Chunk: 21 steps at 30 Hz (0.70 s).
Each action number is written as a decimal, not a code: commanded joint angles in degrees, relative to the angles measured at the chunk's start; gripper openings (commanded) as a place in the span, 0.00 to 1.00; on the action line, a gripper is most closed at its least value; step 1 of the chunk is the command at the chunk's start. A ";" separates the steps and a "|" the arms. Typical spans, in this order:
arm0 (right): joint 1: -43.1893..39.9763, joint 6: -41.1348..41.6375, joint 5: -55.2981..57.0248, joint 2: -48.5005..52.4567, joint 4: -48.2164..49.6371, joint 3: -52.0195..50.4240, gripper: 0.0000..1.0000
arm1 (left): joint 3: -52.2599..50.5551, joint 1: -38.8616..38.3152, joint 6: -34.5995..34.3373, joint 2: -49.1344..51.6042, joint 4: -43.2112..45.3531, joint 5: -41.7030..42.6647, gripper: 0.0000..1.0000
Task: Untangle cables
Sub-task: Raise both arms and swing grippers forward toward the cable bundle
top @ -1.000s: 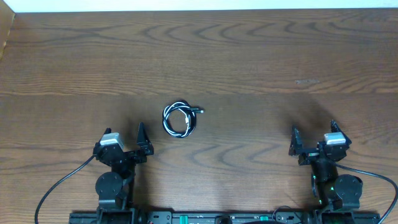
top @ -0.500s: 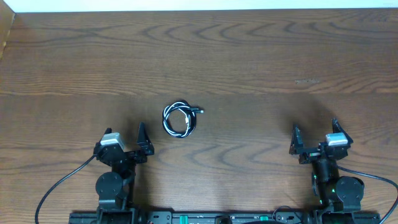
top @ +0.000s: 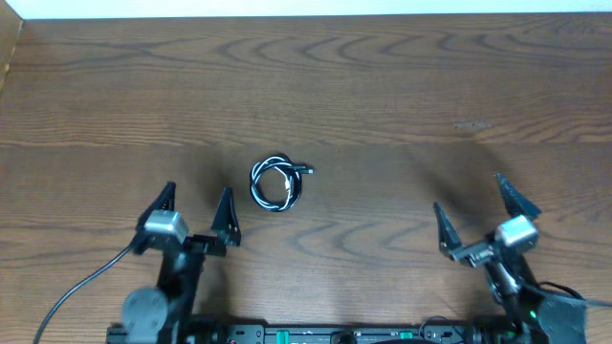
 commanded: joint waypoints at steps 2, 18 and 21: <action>0.28 -0.76 -3.85 -0.09 -1.79 7.58 0.99 | 8.79 -0.22 1.14 -0.11 -0.31 10.43 0.98; 0.28 -0.76 -1.25 5.11 -17.53 30.73 0.99 | 42.42 -0.22 1.20 16.04 -26.84 10.58 0.97; 0.28 -1.11 -1.29 10.58 -23.12 36.50 0.99 | 51.15 -0.22 2.60 24.11 -34.80 10.82 0.98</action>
